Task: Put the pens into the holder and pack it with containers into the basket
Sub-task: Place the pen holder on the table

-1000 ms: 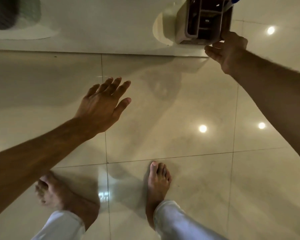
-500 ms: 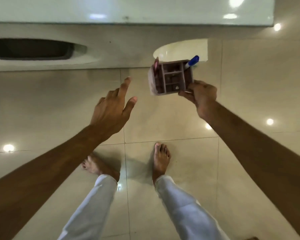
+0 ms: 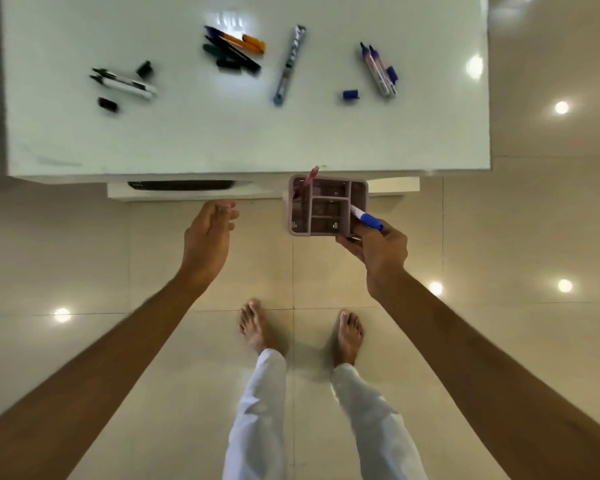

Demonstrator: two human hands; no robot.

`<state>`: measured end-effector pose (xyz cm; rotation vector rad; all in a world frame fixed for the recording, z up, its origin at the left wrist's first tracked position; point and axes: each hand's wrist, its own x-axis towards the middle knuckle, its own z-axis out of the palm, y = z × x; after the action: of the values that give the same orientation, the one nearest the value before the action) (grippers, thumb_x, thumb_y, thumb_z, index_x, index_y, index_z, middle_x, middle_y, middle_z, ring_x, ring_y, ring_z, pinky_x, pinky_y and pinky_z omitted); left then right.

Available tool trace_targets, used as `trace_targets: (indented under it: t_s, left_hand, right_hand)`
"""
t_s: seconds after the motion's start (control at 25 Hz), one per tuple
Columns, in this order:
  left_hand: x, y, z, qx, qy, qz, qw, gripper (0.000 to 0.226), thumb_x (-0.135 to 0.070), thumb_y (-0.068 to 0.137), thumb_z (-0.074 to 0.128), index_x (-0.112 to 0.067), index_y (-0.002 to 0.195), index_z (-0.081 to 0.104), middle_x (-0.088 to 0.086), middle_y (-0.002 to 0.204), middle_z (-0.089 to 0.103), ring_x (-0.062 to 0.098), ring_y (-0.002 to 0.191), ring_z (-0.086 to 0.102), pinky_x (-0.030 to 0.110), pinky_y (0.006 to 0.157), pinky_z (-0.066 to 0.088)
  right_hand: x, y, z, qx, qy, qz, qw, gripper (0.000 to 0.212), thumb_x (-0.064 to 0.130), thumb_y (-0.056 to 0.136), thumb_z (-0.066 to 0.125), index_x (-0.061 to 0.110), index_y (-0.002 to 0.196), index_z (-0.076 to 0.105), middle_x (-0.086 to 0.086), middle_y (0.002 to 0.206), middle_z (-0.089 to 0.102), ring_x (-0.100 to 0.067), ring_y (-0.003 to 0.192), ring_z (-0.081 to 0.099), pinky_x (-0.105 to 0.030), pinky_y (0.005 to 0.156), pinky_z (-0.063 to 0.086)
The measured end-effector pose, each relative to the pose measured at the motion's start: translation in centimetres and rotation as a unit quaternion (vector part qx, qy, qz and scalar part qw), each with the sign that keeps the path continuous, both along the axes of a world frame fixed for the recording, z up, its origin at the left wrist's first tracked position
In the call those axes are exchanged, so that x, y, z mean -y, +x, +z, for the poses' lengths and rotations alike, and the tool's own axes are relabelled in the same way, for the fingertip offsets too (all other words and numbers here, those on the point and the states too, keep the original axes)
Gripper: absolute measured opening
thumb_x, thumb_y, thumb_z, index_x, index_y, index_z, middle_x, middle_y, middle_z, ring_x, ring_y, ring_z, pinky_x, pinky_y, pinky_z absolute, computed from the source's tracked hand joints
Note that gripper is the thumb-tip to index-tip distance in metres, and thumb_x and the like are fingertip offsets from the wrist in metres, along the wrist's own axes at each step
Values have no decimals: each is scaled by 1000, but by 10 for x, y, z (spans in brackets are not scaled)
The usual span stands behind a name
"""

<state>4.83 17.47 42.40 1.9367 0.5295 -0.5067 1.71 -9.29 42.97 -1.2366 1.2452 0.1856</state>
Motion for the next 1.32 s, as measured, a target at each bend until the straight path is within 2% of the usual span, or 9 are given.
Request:
trace_targets:
  t_s: [0.16,0.32,0.4,0.56,0.68,0.88,1.04,1.24,1.32]
  left_hand:
    - [-61,27,43,-33,-35,3,999,34,-40,113,43,-24,129,68,-2,123,75,20,111,72,45,96,57]
    - [-104,65,62,-90,-66,59,992,33,-47,110,46,-29,118,71,-2,116,79,22,108,74,50,100,56]
    - [-117,85,61,-103,-74,73,989,35,-47,111,42,-28,116,71,-1,115,79,21,103,73,48,99,55]
    - [-134,123,54,-136,-98,102,981,50,-50,113,31,-21,126,70,1,116,78,21,103,70,42,95,52]
    - [-142,153,41,-154,-89,134,975,52,-49,113,31,-19,128,71,1,115,78,20,102,69,41,93,50]
    - [-152,194,24,-178,-73,176,965,52,-46,114,31,-15,127,71,2,111,77,18,96,66,37,89,48]
    - [-161,214,3,-185,-49,171,967,50,-46,113,33,-17,121,73,2,111,79,14,93,67,31,81,48]
    - [-174,230,-17,-180,-17,177,968,34,-41,109,44,-24,108,73,-5,106,79,13,96,69,28,82,48]
    - [-181,233,-22,-174,9,173,969,23,-34,104,51,-27,102,73,-6,105,78,15,102,69,28,87,51]
  right_hand:
    - [-48,40,33,-6,-29,26,999,23,0,92,74,15,108,67,-13,111,74,-31,86,79,-39,78,67]
    - [-91,84,48,-21,-56,51,997,23,-1,95,71,13,112,64,-11,110,71,-33,92,78,-37,77,67]
    - [-106,101,40,-40,-67,65,995,26,-4,94,68,11,116,65,-11,112,70,-33,93,77,-37,76,67]
    - [-137,134,12,-93,-74,93,989,22,-3,94,66,19,99,63,-9,104,72,-31,93,77,-40,83,66]
    - [-155,165,-7,-118,-61,96,986,22,0,92,66,14,109,68,-9,105,74,-30,94,77,-40,86,65]
    - [-173,215,-22,-137,-51,130,981,21,4,95,68,19,110,65,-9,107,74,-29,90,78,-39,86,65]
    - [-181,245,-26,-142,-49,136,979,28,-1,96,66,19,115,62,-11,111,72,-30,90,78,-28,77,65]
    - [-189,261,-21,-139,30,170,975,42,13,96,63,19,136,52,-8,119,66,-26,110,67,-40,98,58]
    - [-191,256,-15,-138,-37,217,966,54,20,91,63,20,142,44,-9,132,57,-28,121,57,-40,100,50]
